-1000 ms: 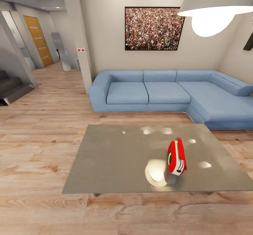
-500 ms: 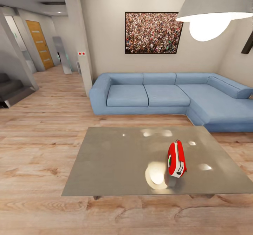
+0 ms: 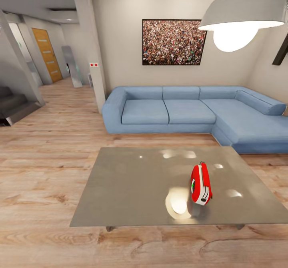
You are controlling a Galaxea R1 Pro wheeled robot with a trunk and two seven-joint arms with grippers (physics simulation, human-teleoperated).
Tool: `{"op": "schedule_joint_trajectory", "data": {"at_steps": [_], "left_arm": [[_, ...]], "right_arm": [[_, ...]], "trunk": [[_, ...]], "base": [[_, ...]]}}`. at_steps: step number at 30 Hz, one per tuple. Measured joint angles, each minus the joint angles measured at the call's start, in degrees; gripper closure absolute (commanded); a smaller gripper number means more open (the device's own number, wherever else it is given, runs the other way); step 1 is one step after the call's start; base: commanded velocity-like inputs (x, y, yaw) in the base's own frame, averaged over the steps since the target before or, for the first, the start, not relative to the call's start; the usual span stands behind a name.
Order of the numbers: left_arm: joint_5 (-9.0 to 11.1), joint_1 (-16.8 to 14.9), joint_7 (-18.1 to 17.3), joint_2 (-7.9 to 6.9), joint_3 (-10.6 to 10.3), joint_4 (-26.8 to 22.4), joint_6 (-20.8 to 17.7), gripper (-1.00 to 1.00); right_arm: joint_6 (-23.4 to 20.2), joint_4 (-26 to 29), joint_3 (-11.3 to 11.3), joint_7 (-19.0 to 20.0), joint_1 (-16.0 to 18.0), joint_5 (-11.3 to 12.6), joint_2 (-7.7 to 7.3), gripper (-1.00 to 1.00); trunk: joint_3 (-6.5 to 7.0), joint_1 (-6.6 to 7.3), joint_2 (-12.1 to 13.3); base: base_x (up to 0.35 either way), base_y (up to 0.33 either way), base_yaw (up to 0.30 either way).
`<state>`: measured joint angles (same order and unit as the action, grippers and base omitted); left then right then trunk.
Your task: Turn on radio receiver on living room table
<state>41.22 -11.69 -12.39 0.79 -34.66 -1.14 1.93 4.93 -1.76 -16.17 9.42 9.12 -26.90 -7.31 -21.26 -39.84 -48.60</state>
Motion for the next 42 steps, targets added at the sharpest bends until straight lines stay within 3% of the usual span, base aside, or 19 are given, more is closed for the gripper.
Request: {"op": "schedule_joint_trajectory", "data": {"at_steps": [42], "left_arm": [[0.00,0.00,0.00,0.00,-0.01,0.00,0.00,1.00]], "right_arm": [[0.08,0.00,0.00,-0.10,-0.03,-0.06,0.01,-1.00]], "trunk": [[3.81,0.00,0.00]], "base": [[0.000,0.000,0.000]]}}
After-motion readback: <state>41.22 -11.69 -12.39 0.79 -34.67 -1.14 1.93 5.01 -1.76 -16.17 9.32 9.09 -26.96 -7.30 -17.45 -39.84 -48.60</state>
